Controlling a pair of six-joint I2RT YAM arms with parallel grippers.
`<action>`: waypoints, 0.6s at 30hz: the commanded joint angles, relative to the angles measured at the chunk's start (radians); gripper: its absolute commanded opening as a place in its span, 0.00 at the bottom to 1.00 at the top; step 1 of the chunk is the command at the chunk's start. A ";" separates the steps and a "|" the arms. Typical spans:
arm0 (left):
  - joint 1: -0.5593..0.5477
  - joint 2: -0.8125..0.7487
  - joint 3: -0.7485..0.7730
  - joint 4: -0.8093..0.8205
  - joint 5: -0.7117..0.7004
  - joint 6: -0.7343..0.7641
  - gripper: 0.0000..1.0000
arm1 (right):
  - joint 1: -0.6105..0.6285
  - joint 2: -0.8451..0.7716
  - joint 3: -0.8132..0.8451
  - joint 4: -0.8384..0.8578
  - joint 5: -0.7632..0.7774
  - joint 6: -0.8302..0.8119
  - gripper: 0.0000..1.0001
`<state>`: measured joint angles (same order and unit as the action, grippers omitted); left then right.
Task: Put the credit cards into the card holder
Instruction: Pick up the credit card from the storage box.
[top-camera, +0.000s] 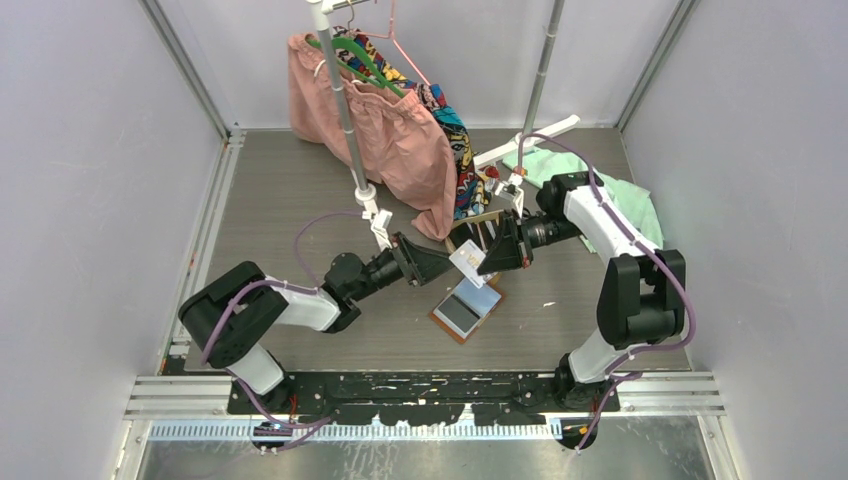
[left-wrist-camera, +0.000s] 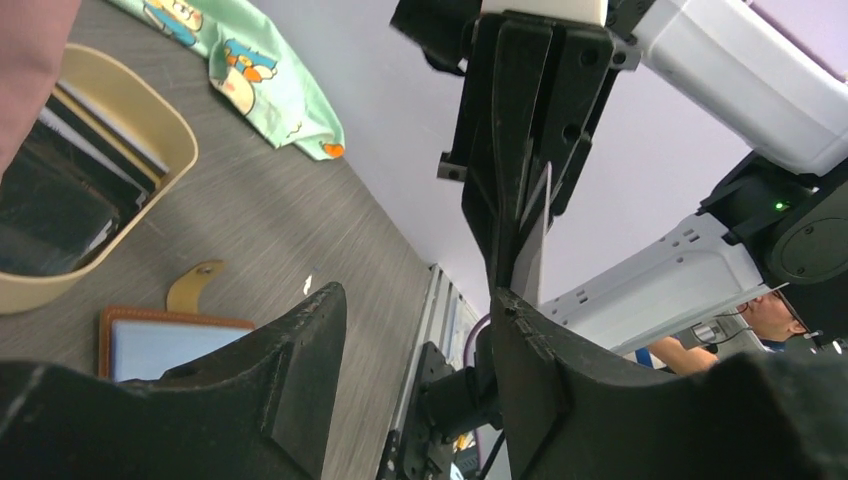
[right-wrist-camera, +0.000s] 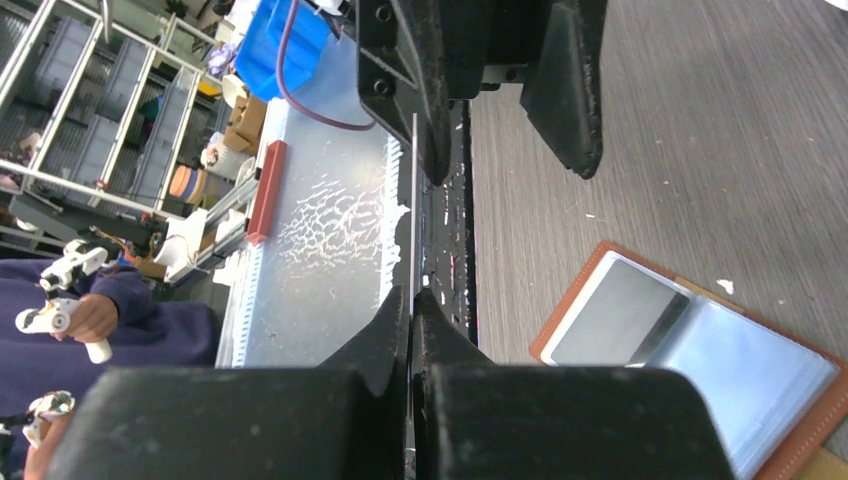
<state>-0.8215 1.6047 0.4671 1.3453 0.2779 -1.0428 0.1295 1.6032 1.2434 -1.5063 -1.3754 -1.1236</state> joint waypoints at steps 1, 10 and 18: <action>-0.011 -0.044 0.043 0.086 -0.023 0.043 0.54 | 0.036 0.011 0.023 -0.183 -0.063 -0.250 0.01; -0.019 -0.061 0.041 0.086 -0.023 0.071 0.49 | 0.048 0.002 0.049 -0.236 -0.066 -0.299 0.01; -0.016 -0.113 -0.048 0.086 -0.057 0.125 0.55 | -0.064 -0.079 0.048 -0.236 -0.085 -0.287 0.01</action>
<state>-0.8375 1.5436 0.4335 1.3571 0.2291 -0.9714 0.1184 1.5871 1.2625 -1.6039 -1.4036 -1.3861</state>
